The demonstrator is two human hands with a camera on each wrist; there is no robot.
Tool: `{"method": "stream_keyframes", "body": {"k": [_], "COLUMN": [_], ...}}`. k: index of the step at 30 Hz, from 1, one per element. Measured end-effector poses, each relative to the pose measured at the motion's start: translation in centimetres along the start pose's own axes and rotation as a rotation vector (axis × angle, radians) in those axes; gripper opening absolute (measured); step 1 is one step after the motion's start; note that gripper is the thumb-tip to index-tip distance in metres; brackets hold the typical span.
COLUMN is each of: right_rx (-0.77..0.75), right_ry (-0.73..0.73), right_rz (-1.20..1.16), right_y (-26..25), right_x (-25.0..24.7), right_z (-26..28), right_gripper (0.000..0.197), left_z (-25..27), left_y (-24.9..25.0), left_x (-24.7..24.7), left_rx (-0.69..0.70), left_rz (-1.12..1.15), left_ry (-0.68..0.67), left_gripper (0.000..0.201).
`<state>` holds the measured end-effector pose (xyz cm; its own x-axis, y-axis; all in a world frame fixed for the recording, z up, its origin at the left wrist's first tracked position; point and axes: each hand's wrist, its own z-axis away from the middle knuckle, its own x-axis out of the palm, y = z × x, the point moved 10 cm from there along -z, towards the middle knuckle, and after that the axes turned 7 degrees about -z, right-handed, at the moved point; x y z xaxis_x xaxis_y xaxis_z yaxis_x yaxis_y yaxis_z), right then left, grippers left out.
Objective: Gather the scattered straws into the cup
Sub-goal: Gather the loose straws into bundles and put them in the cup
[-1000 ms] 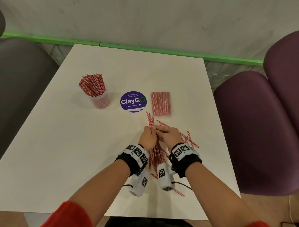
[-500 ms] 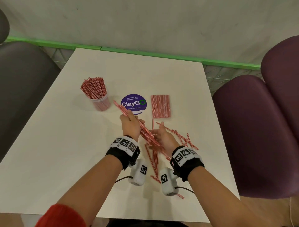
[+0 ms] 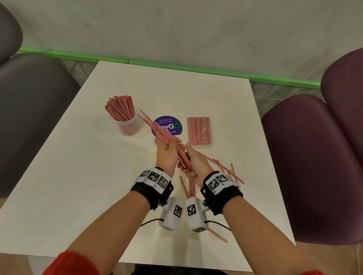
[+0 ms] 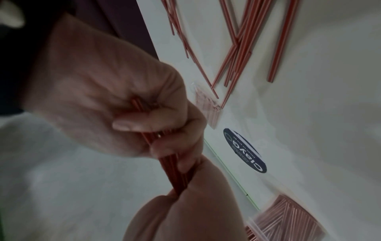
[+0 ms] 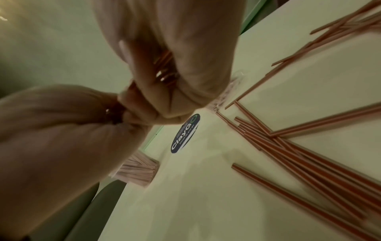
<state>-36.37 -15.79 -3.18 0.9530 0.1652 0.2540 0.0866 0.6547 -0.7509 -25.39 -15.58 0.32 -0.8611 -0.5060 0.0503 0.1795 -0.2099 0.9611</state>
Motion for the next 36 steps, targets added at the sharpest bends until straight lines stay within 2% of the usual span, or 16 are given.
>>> {"method": "stream_keyframes", "body": {"k": [5,9,13,19,24,30,33,36], "right_rx": [-0.09,-0.099,-0.127,-0.149,-0.145,-0.159,-0.168,-0.171], "right_ry": [-0.143,-0.216,-0.246,-0.256,-0.262,-0.275,-0.277,-0.277], "right_rz": [0.126,0.15,0.202,0.247,0.287,0.33,0.326,0.338], "right_y": [-0.9,-0.9,-1.0,-1.1,-0.9,-0.7,-0.6,-0.5], "right_x": [2.2,3.3,3.4,3.5,3.8,3.4,3.0,2.7], "right_z": [0.7,1.2,1.1,1.4,1.5,1.3,1.3,1.4], "right_gripper": [0.053,0.04,0.033,0.028,0.027,0.028,0.028,0.028], "left_z": [0.0,-0.2,-0.6,-2.7,-3.6,-3.9,-4.3,-4.7], "left_y": [0.5,-0.4,0.7,3.4,3.8,2.9,3.4,3.8], "left_x": [0.1,0.1,-0.4,-2.5,-3.7,-4.6,-5.2,-5.4], "left_rx": [0.028,-0.046,-0.045,-0.027,0.004,-0.057,-0.03,-0.014], "left_rz": [-0.107,-0.019,0.044,0.199,0.141,0.24,0.196,0.254], "left_ry": [-0.02,-0.061,-0.086,0.006,0.067,0.133,0.156,0.175], "left_gripper": [0.015,0.016,0.008,0.026,0.028,0.028,0.026,0.025]}}
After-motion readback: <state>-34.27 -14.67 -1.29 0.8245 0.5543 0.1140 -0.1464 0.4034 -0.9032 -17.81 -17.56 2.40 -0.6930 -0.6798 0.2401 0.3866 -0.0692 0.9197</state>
